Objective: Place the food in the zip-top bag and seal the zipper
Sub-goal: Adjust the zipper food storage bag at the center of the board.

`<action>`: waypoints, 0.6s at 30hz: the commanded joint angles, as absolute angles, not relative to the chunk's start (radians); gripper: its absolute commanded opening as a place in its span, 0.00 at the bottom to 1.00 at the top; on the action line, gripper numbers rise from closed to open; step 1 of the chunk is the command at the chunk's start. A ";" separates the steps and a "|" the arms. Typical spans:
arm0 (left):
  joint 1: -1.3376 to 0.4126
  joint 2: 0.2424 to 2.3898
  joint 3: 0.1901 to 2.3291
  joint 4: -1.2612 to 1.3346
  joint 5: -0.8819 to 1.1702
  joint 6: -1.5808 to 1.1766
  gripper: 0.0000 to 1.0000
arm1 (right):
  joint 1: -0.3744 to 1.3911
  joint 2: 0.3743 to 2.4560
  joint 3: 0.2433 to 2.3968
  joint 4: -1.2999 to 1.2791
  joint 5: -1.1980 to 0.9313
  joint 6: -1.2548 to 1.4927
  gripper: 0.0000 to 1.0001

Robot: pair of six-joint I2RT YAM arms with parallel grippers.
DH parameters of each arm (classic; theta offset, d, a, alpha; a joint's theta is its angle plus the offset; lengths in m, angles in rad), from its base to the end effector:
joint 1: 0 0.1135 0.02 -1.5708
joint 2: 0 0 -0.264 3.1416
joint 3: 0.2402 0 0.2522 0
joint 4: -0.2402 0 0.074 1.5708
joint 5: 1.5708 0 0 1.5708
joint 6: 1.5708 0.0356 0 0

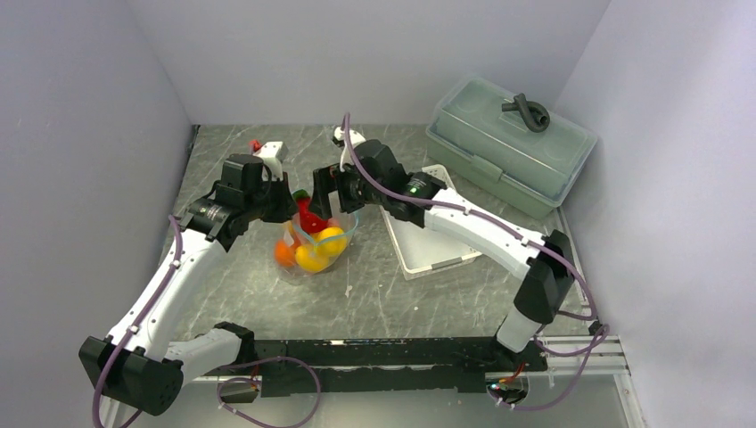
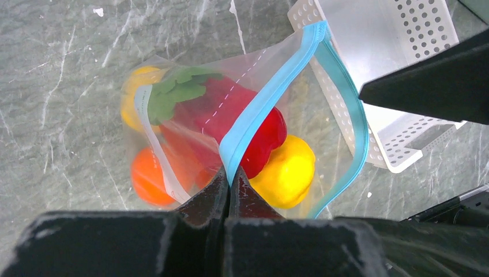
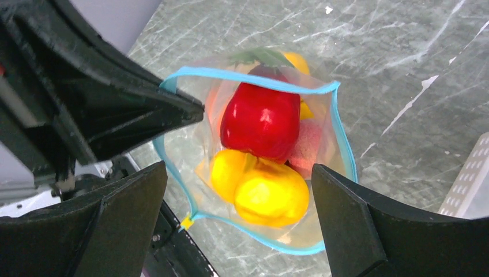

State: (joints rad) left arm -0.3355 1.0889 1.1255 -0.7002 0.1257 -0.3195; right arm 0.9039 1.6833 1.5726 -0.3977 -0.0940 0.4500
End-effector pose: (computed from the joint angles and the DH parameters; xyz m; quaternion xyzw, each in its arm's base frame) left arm 0.2123 -0.0787 0.3490 0.0347 0.8969 -0.1941 0.3959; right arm 0.2419 0.3127 0.3551 -0.2170 0.8338 0.3485 0.3691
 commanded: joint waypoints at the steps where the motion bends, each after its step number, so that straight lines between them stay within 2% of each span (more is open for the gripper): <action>1: -0.337 1.060 1.126 -0.667 0.101 -0.349 0.00 | 0.911 1.588 1.524 -0.367 -0.118 0.361 1.00; 18: -0.336 1.059 1.194 -0.689 0.003 -0.610 0.00 | 0.907 1.333 1.302 -0.272 -0.227 0.265 1.00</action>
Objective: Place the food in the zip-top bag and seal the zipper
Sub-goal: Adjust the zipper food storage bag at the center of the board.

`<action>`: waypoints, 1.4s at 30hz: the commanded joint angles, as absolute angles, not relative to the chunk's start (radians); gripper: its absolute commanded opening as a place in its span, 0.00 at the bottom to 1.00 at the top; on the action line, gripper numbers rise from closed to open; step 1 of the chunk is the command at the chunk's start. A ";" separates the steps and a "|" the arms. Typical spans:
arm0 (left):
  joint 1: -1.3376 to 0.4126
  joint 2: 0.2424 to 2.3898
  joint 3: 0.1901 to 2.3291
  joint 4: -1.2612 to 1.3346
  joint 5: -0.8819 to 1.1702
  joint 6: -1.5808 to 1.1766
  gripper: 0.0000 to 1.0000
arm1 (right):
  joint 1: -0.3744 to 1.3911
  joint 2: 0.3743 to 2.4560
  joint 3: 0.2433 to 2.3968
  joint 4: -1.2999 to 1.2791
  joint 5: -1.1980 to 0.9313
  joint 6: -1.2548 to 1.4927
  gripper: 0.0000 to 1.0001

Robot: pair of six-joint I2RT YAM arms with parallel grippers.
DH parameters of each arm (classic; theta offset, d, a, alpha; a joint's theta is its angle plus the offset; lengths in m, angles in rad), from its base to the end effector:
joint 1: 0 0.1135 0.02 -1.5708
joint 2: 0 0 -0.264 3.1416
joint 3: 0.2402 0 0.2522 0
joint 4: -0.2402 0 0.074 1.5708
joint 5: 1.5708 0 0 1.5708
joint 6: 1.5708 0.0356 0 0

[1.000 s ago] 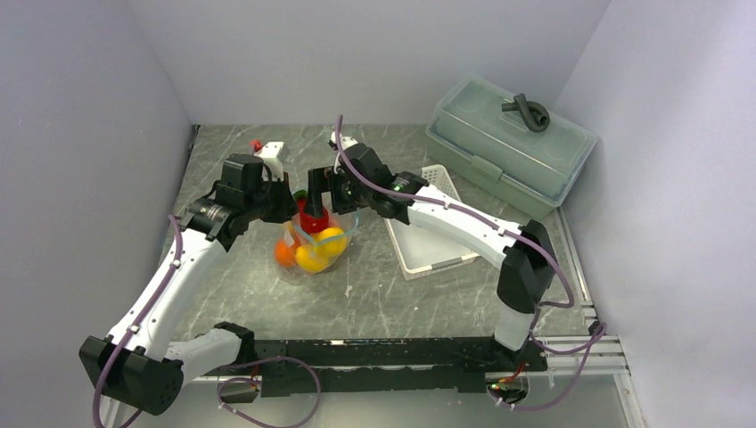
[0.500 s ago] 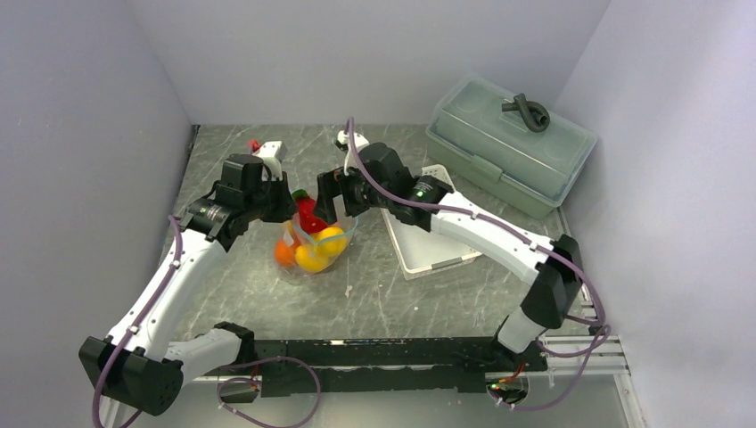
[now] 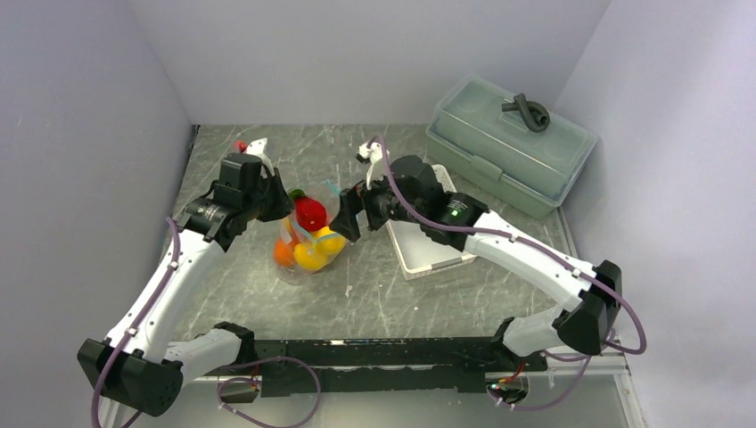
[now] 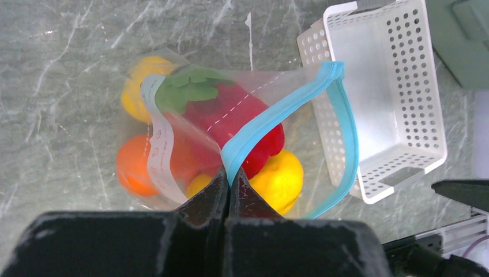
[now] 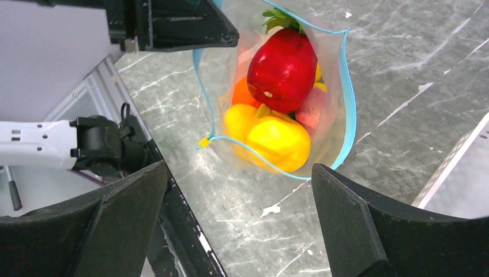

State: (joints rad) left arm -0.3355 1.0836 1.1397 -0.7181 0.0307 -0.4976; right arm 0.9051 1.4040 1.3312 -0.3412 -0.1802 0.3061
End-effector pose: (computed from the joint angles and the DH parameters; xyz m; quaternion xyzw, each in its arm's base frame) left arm 0.2112 -0.0748 0.3531 -0.0660 0.8960 -0.1902 0.3958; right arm 0.1955 0.2593 0.3720 -0.2930 0.7823 0.3719 0.4048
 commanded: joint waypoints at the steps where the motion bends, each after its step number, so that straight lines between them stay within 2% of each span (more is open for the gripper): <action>1: -0.336 1.057 1.193 -0.685 0.002 -0.633 0.00 | 0.909 1.326 1.298 -0.275 -0.227 0.265 1.00; 20: -0.336 1.071 1.310 -0.861 -0.247 -1.050 0.00 | 0.970 1.281 1.244 -0.269 -0.181 0.266 0.87; 31: -0.336 1.132 1.417 -0.985 -0.207 -1.239 0.00 | 1.041 1.329 1.253 -0.237 -0.064 0.318 0.81; 42: -0.336 1.142 1.431 -1.019 -0.136 -1.428 0.00 | 1.089 1.392 1.272 -0.206 0.063 0.431 0.78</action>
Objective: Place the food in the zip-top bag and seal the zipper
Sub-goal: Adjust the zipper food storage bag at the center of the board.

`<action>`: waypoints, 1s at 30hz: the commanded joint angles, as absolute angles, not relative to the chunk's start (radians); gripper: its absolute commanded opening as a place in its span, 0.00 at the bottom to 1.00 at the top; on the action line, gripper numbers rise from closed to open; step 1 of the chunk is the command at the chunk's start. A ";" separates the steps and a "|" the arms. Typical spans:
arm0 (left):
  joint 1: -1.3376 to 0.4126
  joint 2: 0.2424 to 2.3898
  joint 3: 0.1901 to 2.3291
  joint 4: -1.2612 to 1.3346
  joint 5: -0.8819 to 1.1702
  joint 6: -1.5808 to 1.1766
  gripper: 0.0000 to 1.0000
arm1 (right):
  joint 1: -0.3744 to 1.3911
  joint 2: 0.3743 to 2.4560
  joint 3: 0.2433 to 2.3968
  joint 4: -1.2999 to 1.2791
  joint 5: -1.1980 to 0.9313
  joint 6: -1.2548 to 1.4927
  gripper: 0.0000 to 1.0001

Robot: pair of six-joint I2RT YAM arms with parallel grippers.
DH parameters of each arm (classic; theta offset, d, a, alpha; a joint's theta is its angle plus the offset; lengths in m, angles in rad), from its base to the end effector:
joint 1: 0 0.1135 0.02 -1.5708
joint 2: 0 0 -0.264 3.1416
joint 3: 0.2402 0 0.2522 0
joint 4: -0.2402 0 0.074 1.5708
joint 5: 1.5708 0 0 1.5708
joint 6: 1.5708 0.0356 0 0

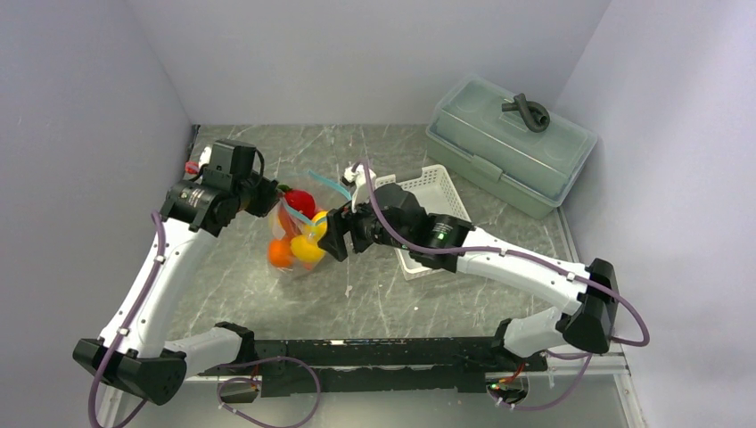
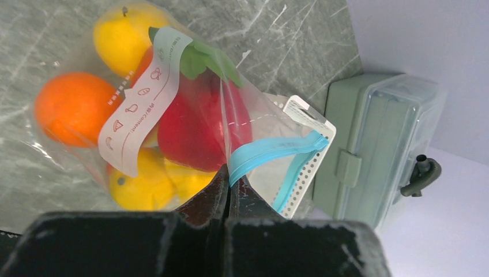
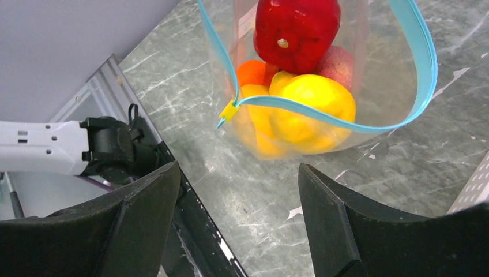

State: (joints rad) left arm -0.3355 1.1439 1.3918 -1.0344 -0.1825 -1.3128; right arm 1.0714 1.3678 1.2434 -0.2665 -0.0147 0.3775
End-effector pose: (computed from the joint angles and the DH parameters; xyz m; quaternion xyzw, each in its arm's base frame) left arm 0.2008 -0.0632 0.3949 -0.4627 0.7962 -0.2221 0.3203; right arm 0.1521 0.2800 0.3595 -0.2864 0.7800 0.3732 0.4126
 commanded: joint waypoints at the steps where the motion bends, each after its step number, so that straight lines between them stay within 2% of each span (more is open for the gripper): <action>1: -0.335 1.146 1.431 -1.017 -0.127 -1.440 0.00 | 1.093 1.402 1.280 -0.206 0.072 0.437 0.77; 12: -0.333 1.189 1.416 -0.991 -0.024 -1.499 0.00 | 1.118 1.480 1.301 -0.147 0.188 0.511 0.76; 17: -0.333 1.188 1.416 -0.997 -0.017 -1.505 0.00 | 1.118 1.536 1.339 -0.164 0.232 0.546 0.67; 23: -0.333 1.185 1.414 -0.999 -0.012 -1.502 0.00 | 1.118 1.583 1.374 -0.168 0.256 0.555 0.43; 30: -0.331 1.176 1.409 -1.012 -0.030 -1.488 0.00 | 1.118 1.571 1.390 -0.194 0.277 0.514 0.00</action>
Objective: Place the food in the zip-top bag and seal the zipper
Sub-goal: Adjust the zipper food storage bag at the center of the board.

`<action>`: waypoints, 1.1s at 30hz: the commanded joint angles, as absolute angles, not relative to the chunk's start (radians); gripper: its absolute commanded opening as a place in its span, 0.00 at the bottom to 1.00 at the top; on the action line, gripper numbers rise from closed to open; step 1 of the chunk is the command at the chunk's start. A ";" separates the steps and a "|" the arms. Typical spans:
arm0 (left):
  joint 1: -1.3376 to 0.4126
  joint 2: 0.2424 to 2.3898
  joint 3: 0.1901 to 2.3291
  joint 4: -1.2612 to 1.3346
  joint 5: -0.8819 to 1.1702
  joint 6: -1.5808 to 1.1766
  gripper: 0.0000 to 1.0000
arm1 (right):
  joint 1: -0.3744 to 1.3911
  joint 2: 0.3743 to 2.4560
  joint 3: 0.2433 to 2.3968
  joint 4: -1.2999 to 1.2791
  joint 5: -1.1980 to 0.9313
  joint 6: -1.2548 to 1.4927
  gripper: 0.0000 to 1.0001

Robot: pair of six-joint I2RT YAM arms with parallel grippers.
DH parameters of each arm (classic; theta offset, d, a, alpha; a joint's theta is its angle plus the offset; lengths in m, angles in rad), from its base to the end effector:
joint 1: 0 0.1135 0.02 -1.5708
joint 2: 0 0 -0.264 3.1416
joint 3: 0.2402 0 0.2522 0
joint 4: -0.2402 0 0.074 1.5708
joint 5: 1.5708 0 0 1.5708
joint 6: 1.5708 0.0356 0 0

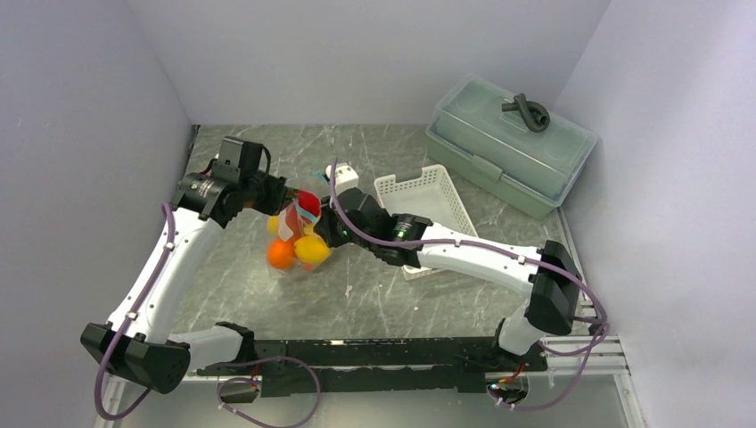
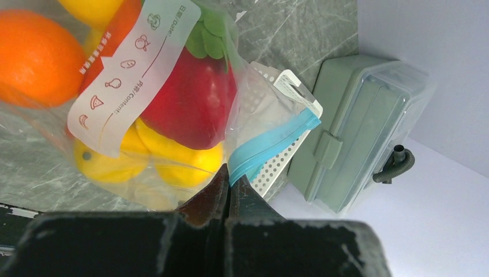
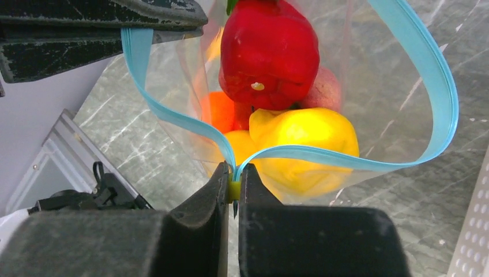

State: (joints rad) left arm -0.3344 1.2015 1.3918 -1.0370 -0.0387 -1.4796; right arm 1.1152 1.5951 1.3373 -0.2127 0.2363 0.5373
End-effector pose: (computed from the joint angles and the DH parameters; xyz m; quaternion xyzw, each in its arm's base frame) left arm 0.2144 -0.0730 0.3829 -0.5124 0.7822 -0.2678 0.2324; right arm 0.1727 0.3334 0.3237 -0.1821 0.8290 0.3137 0.4257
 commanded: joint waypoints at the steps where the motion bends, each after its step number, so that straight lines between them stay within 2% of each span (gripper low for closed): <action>1: -0.330 1.174 1.407 -1.013 -0.031 -1.486 0.00 | 1.118 1.566 1.392 -0.204 0.282 0.506 0.00; 13: -0.321 1.185 1.401 -1.014 -0.026 -1.362 0.00 | 1.118 1.485 1.388 -0.282 0.188 0.301 0.00; 21: -0.312 1.175 1.410 -0.986 -0.012 -1.205 0.41 | 1.117 1.439 1.409 -0.366 0.151 0.163 0.00; 26: -0.309 1.163 1.421 -0.971 -0.010 -1.095 0.58 | 1.117 1.428 1.442 -0.441 0.119 0.073 0.00; 33: -0.307 1.130 1.452 -0.910 0.078 -0.848 0.75 | 1.117 1.441 1.519 -0.563 0.031 -0.051 0.00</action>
State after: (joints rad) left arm -0.3107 1.1751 1.3960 -0.9848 0.0036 -1.0302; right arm 1.1152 1.4750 1.4300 -0.5106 0.0948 0.0574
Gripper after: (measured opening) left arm 0.717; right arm 0.065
